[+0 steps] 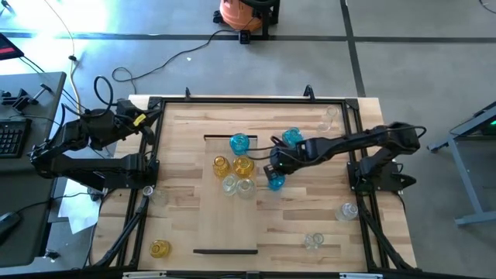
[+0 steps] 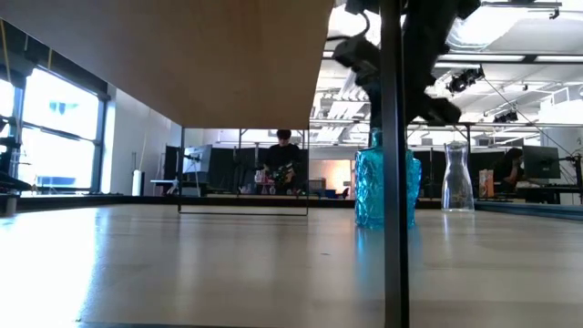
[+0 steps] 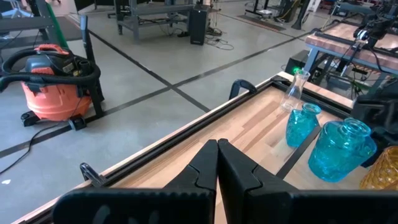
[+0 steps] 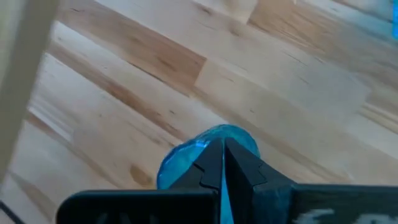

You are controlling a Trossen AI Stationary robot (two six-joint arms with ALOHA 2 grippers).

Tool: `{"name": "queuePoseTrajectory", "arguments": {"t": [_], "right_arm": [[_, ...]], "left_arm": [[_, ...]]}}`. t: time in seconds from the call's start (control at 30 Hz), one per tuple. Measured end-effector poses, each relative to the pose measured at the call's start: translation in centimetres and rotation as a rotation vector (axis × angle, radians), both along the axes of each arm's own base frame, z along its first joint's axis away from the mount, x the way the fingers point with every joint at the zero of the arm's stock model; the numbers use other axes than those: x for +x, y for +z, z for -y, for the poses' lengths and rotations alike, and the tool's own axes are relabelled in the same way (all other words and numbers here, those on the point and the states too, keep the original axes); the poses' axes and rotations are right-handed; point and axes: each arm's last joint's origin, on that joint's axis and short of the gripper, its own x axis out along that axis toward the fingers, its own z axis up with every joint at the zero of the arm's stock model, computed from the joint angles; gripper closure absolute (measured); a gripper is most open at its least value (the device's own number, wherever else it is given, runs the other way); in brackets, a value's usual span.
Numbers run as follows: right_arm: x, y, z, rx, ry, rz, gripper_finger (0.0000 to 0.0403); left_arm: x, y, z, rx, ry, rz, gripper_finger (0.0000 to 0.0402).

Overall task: Sort vases onto shelf
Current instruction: Put the bottom blue vase on the shelf to align with the other blue vase

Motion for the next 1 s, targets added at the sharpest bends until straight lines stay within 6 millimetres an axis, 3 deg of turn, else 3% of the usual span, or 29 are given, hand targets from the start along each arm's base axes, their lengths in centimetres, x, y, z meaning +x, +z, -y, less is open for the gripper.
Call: {"name": "queuePoseTrajectory", "arguments": {"t": [0.33, 0.6, 0.73, 1.0], "right_arm": [[-1.6, 1.7, -1.8, -0.064, -0.039, 0.014, 0.0403], [-2.1, 2.5, -1.9, -0.168, -0.110, 0.058, 0.0403], [-2.6, 3.5, -2.4, -0.177, -0.019, 0.091, 0.0403], [-4.7, 7.4, -4.1, -0.175, 0.272, 0.261, 0.0402]], "left_arm": [[0.0, 0.0, 0.0, -0.005, 0.002, 0.003, 0.0401], [0.0, 0.0, 0.0, -0.007, 0.003, 0.004, 0.0402], [0.0, 0.0, 0.0, -0.024, 0.008, 0.019, 0.0402], [0.0, 0.0, 0.1, -0.035, -0.020, 0.022, 0.0401]]}}
